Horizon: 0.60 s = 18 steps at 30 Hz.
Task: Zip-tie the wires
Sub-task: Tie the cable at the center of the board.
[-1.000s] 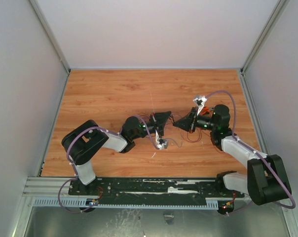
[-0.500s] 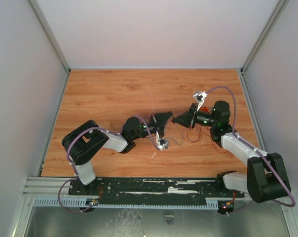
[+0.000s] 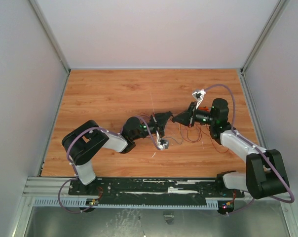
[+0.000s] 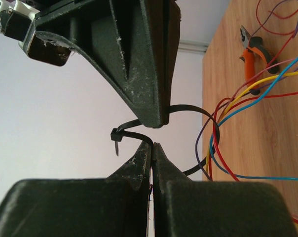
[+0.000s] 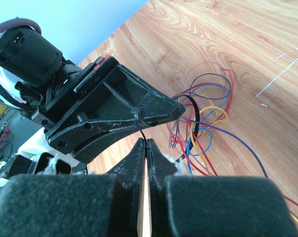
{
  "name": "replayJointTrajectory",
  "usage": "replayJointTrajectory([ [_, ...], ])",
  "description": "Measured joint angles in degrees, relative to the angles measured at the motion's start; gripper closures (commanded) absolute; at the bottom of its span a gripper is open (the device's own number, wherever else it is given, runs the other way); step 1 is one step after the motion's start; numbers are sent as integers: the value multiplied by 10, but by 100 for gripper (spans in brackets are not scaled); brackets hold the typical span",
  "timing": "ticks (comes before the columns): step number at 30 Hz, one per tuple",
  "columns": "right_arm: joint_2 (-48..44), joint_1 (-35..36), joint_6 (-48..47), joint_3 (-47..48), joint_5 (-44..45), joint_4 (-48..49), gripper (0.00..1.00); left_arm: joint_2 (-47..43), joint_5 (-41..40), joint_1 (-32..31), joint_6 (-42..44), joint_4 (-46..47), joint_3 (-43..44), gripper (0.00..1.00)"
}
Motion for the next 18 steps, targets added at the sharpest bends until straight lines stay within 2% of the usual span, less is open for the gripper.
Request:
replayJointTrajectory([
  [18, 16, 1, 3, 30, 3, -31, 100, 0, -8, -4, 3, -3, 0, 100],
])
